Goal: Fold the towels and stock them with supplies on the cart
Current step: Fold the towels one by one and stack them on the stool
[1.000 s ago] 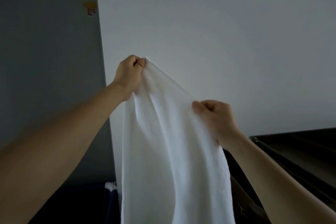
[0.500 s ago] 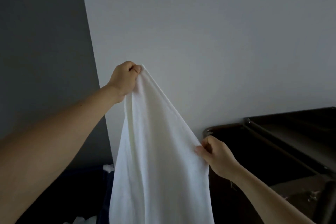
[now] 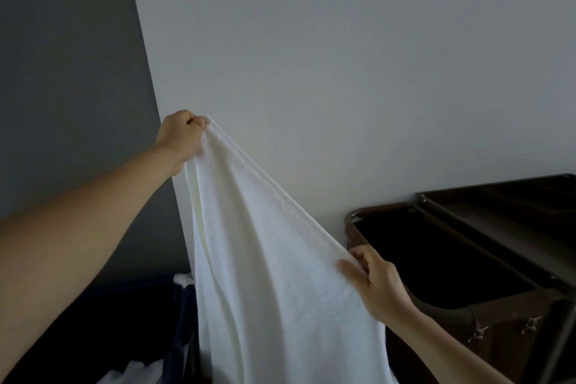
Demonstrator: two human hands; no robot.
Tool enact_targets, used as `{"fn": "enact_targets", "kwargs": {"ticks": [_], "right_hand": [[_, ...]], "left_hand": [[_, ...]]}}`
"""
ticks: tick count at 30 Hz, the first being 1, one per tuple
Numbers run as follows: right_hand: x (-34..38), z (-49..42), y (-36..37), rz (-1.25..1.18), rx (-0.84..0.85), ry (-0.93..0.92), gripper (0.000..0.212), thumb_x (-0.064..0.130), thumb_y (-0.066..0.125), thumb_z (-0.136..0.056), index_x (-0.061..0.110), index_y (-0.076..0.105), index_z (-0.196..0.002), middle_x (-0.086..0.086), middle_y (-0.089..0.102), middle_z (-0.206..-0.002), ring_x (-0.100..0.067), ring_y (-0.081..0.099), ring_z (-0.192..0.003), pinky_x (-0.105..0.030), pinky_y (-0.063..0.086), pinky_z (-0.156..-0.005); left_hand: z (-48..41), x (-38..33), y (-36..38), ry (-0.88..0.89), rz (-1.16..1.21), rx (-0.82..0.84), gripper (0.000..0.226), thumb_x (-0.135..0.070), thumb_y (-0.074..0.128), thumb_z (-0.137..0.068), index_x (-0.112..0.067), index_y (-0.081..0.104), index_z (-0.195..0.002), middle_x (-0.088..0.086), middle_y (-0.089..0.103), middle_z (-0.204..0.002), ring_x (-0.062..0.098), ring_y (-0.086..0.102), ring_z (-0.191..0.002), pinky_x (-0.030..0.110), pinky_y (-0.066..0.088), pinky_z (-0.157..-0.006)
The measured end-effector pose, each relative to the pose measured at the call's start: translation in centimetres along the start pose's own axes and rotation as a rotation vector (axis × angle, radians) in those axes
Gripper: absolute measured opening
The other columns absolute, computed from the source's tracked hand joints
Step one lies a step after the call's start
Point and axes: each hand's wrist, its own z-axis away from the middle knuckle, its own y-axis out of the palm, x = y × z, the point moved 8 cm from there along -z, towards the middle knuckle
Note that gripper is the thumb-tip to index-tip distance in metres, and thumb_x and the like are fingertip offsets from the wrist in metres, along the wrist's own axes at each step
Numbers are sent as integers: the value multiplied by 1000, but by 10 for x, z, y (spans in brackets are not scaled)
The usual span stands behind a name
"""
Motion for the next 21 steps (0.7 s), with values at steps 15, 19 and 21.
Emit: {"fn": "enact_targets", "kwargs": {"ticks": [15, 19, 21], "right_hand": [[10, -2, -15, 260, -3, -217, 17, 37, 47, -99, 27, 60, -102, 16, 51, -57, 2, 59, -59, -13, 41, -49], [21, 4, -13, 259, -44, -346, 25, 34, 58, -94, 19, 69, -111, 30, 58, -82, 11, 58, -64, -3, 42, -58], [20, 3, -12, 242, -44, -332, 22, 34, 60, -92, 17, 70, -102, 32, 57, -79, 10, 60, -68, -3, 41, -58]], "left_hand": [[9, 65, -22, -119, -131, -64, 31, -32, 52, -101, -8, 59, -82, -1, 51, -72, 23, 51, -76, 30, 33, -54], [7, 65, -27, -119, -132, -55, 33, -33, 52, -101, -11, 56, -76, 0, 52, -72, 21, 50, -70, 27, 32, -51], [6, 64, -27, -117, -120, -50, 36, -33, 51, -101, -15, 52, -70, 1, 51, -71, 20, 49, -67, 28, 32, -51]]}}
